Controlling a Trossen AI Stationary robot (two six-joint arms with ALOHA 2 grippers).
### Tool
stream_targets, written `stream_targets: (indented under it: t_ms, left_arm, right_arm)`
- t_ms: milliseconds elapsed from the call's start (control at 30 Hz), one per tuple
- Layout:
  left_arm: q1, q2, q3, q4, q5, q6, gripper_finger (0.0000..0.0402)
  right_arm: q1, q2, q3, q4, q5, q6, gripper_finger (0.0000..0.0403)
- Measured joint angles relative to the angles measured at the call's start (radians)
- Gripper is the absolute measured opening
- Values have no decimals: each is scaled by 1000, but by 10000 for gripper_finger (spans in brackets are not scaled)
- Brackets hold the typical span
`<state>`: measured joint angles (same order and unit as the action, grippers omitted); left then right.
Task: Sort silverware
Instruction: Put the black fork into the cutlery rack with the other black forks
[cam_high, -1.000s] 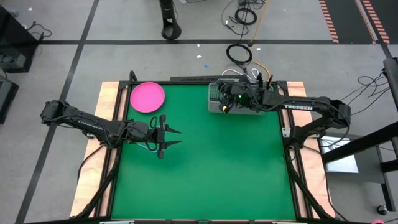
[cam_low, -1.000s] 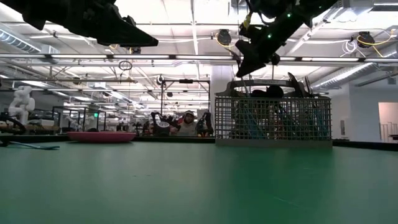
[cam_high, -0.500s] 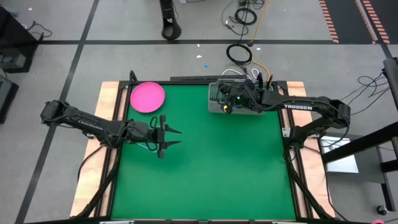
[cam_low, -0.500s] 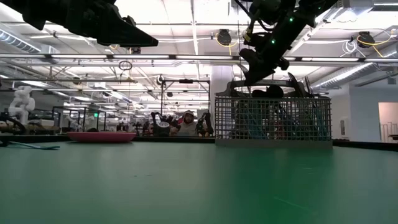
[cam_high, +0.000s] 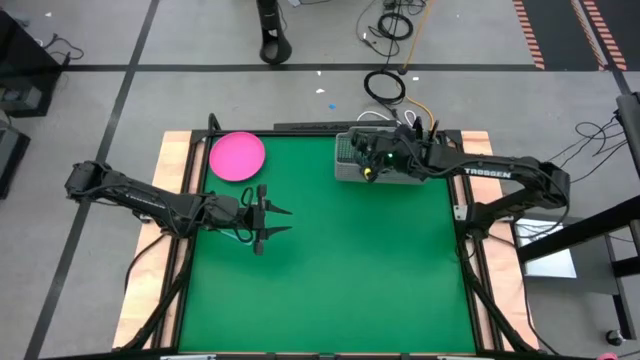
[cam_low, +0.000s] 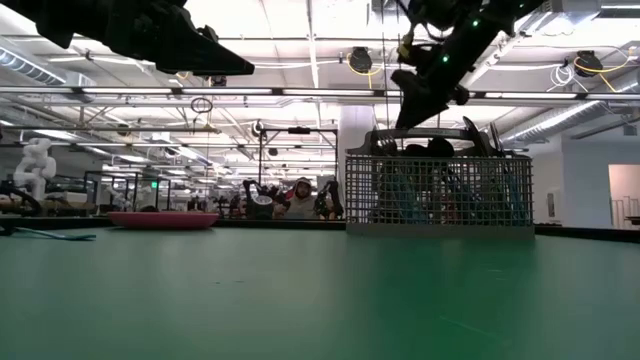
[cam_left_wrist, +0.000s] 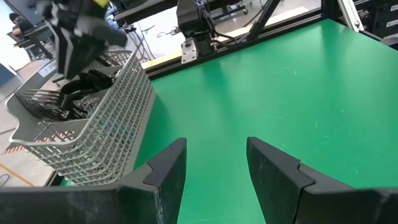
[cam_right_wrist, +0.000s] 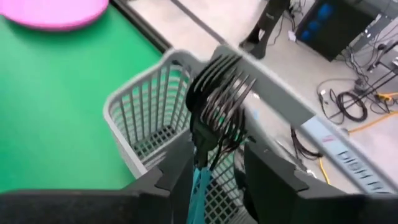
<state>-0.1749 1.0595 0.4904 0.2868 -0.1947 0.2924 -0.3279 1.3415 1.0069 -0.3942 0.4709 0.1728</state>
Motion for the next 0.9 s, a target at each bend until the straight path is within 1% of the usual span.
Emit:
stream_targets:
  t_ms: [233, 267, 367, 433, 500, 567, 633, 767, 900]
  left_arm:
    - [0, 0, 0, -13, 0, 0, 171]
    - [0, 0, 0, -19, 0, -3, 171]
    - [0, 0, 1, -59, 0, -54, 171]
    - [0, 0, 1, -106, 0, -114, 171]
    - [0, 0, 2, -160, 0, -190, 171]
    - [-1, 0, 13, -265, 1, -257, 171]
    - [-5, 0, 46, -410, 4, -325, 171]
    - [-11, 0, 153, -695, 27, -438, 171]
    - [-10, 4, 277, -927, 50, -489, 171]
  right_arm:
    - [21, -83, 0, 10, -8, -1, 131]
    - [28, -93, 0, 19, -23, -1, 131]
    - [52, -112, 0, 47, -130, -1, 131]
    - [77, -113, 0, 70, -202, -1, 131]
    - [107, -111, 0, 86, -248, -2, 130]
    - [140, -107, 0, 104, -268, -15, 130]
    - [174, -105, 0, 106, -269, -34, 130]
    - [243, -105, 0, 136, -269, -58, 130]
    - [309, -97, 0, 159, -268, -78, 130]
